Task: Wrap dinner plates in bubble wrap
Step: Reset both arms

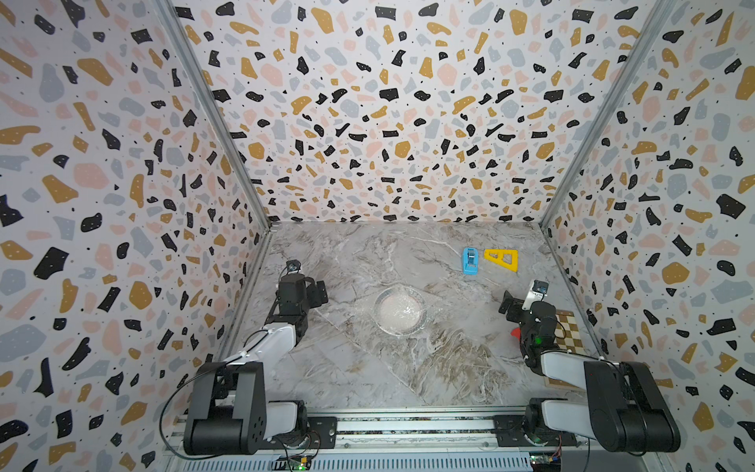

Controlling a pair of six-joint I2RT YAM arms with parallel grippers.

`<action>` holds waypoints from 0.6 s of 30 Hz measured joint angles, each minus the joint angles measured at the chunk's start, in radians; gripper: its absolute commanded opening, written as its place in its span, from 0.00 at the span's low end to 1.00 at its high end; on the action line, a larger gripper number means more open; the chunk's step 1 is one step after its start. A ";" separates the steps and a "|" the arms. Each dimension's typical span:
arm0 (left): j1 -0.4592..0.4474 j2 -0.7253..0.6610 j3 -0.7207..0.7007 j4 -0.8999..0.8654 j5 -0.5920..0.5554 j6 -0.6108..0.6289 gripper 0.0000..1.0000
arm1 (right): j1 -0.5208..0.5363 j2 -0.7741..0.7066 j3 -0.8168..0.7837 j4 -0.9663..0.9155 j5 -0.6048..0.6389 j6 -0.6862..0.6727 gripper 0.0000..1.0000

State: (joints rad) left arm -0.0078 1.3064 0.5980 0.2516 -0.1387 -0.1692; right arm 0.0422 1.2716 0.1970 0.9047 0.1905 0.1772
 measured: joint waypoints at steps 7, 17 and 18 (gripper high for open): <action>0.000 -0.045 -0.048 0.079 0.029 0.060 0.94 | 0.043 -0.039 -0.089 0.167 0.013 -0.073 1.00; 0.001 -0.056 -0.223 0.226 0.029 0.088 0.94 | 0.032 0.063 -0.087 0.299 0.011 -0.095 1.00; 0.001 -0.027 -0.238 0.267 0.031 0.092 0.94 | 0.031 0.084 -0.087 0.325 0.004 -0.097 1.00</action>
State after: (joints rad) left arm -0.0067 1.2793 0.3603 0.5186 -0.1081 -0.0772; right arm 0.0727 1.3556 0.1101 1.2301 0.1947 0.0807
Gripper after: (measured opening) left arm 0.941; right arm 0.995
